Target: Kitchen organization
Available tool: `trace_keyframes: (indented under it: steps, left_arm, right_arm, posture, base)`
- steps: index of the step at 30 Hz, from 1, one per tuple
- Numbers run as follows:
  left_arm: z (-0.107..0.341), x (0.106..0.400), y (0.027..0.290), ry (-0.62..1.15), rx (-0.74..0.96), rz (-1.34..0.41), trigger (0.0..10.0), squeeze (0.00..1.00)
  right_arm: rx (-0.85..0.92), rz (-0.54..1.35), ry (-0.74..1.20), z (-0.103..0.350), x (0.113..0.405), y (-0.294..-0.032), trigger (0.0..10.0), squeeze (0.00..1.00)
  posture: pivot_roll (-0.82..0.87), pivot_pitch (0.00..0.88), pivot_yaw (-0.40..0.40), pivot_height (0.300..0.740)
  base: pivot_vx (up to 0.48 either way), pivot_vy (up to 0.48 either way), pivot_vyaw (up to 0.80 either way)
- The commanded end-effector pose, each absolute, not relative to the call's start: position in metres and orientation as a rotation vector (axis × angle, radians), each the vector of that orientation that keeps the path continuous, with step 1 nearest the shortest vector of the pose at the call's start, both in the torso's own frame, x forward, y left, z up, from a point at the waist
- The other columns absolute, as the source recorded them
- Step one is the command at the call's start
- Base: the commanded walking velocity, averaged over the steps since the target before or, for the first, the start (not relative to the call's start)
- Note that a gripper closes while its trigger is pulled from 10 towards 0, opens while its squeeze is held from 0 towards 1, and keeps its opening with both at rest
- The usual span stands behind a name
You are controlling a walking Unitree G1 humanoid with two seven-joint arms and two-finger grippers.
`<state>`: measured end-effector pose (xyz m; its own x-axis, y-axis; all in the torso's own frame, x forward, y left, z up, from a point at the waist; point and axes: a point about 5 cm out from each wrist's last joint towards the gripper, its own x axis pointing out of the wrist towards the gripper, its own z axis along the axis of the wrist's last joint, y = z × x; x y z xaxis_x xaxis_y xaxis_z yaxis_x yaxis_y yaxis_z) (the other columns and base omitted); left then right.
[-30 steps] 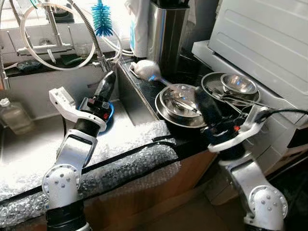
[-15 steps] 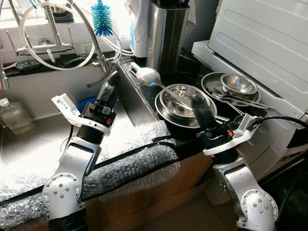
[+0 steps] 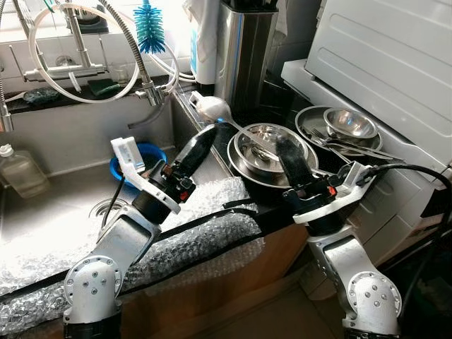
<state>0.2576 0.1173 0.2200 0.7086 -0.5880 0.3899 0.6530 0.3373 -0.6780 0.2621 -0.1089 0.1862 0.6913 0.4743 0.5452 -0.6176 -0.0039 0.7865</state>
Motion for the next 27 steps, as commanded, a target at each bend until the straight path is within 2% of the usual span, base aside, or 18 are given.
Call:
trace_keyframes:
  steps: [1, 4, 22, 23, 24, 25, 26, 27]
  left_arm:
    - [0.225, 0.253, 0.111, -0.080, -0.882, -0.862, 10.0, 0.00]
    - [0.229, 0.253, 0.104, -0.069, -0.854, -0.909, 10.0, 0.00]
    - [0.228, 0.260, 0.095, -0.107, -0.913, -0.813, 10.0, 0.00]
    - [0.228, 0.261, 0.096, -0.111, -0.916, -0.804, 9.1, 0.00]
    - [0.228, 0.262, 0.096, -0.114, -0.918, -0.799, 9.1, 0.00]
    - [0.228, 0.262, 0.097, -0.116, -0.921, -0.795, 3.6, 0.00]
    - [0.228, 0.263, 0.097, -0.118, -0.925, -0.793, 3.6, 0.00]
    - [0.228, 0.263, 0.097, -0.119, -0.927, -0.792, 0.0, 0.00]
  right_arm:
    - [1.336, 0.912, -0.151, 0.192, 0.259, -0.104, 10.0, 0.00]
    - [1.335, 0.923, -0.138, 0.190, 0.257, -0.101, 10.0, 0.00]
    - [1.302, 0.976, -0.084, 0.186, 0.249, -0.091, 10.0, 0.00]
    - [1.299, 0.978, -0.082, 0.186, 0.249, -0.090, 10.0, 0.00]
    - [1.298, 0.979, -0.082, 0.186, 0.249, -0.090, 10.0, 0.00]
    - [1.297, 0.980, -0.081, 0.186, 0.249, -0.090, 10.0, 0.00]
    - [1.295, 0.982, -0.080, 0.186, 0.249, -0.090, 10.0, 0.00]
    - [1.295, 0.984, -0.080, 0.186, 0.249, -0.090, 10.0, 0.00]
  posture:
    - [-0.01, 0.000, -0.094, 0.740]
    - [-0.02, 0.000, -0.093, 0.740]
    - [-0.02, 0.000, -0.104, 0.740]
    - [-0.02, 0.000, -0.104, 0.740]
    - [-0.02, 0.000, -0.104, 0.740]
    - [-0.02, 0.000, -0.106, 0.740]
    - [-0.02, 0.000, -0.106, 0.740]
    - [-0.02, 0.000, -0.106, 0.740]
  base:
    - [0.000, 0.000, 0.00]
    - [0.000, 0.000, 0.00]
    - [0.000, 0.000, 0.00]
    - [0.000, 0.000, 0.00]
    - [0.000, 0.000, 0.00]
    - [0.000, 0.000, 0.00]
    - [0.000, 0.000, 0.00]
    - [0.000, 0.000, 0.00]
